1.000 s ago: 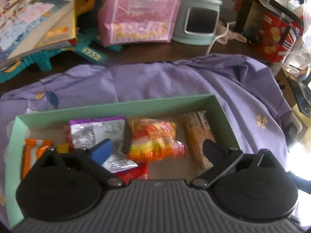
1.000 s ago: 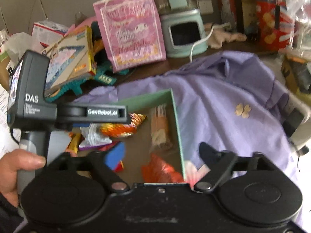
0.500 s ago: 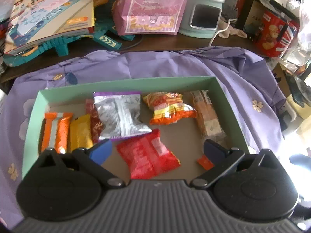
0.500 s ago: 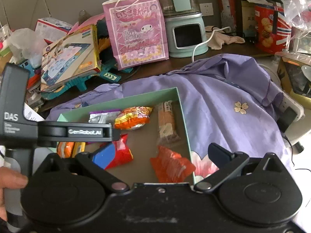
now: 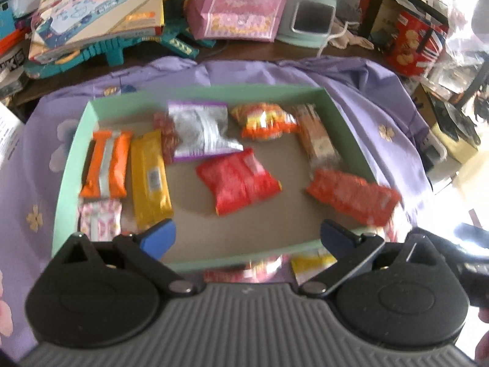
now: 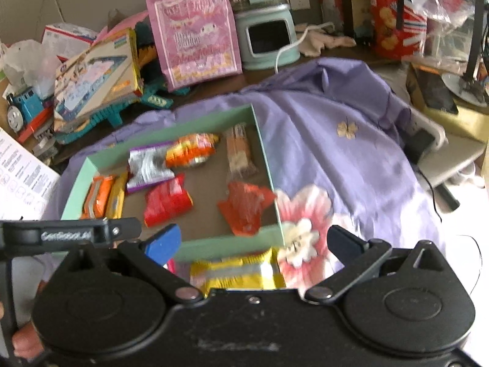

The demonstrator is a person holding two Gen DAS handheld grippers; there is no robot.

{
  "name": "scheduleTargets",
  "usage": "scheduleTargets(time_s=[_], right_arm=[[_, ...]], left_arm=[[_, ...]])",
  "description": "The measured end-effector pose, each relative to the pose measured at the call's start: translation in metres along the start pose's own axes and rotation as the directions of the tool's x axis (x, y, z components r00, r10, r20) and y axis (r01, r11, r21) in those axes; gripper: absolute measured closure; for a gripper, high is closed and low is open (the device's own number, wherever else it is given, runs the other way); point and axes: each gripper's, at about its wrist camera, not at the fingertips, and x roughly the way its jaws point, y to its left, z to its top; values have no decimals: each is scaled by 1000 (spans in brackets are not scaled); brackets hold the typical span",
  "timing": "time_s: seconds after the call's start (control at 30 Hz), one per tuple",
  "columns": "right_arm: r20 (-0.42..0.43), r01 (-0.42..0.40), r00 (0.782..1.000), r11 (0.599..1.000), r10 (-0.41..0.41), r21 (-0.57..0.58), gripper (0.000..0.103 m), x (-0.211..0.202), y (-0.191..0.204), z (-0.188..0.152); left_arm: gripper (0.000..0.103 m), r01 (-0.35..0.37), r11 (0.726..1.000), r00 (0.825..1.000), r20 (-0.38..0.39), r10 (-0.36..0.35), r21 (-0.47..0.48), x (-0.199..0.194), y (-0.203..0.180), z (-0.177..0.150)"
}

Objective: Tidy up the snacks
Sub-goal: 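Grasp the blue-white packet with the left tool while the right tool grasps the yellow-silver bag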

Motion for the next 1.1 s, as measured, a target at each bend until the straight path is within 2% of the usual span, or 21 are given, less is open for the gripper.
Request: scheduleTargets(time_s=[0.17, 0.37, 0.57, 0.7, 0.77, 0.9, 1.1], right_arm=[[-56, 0, 998, 1000, 1, 27, 0, 8, -5, -19], [-117, 0, 993, 999, 6, 49, 0, 25, -7, -37], [-121, -7, 993, 999, 13, 50, 0, 44, -7, -35], [-101, -2, 995, 1000, 5, 22, 1, 61, -1, -29], [-82, 13, 997, 1000, -14, -10, 8, 68, 5, -28], [-115, -13, 993, 999, 9, -35, 29, 85, 10, -27], [-165, -44, 986, 998, 35, -55, 33, 87, 16, -35]], left_arm=[[0, -1, 1000, 1000, -29, 1, 18, 0, 4, -34], [0, -2, 999, 997, -72, 0, -37, 10, 26, -63], [0, -19, 996, 994, -112, 9, -87, 23, 44, -73], [0, -26, 996, 993, -117, 16, -87, 27, 48, -73], [0, -26, 996, 993, -117, 17, -80, 27, 49, -74], [0, -24, 998, 993, -114, 17, -60, 25, 48, -78], [0, -11, 999, 994, -106, 7, -34, 19, 42, -84]])
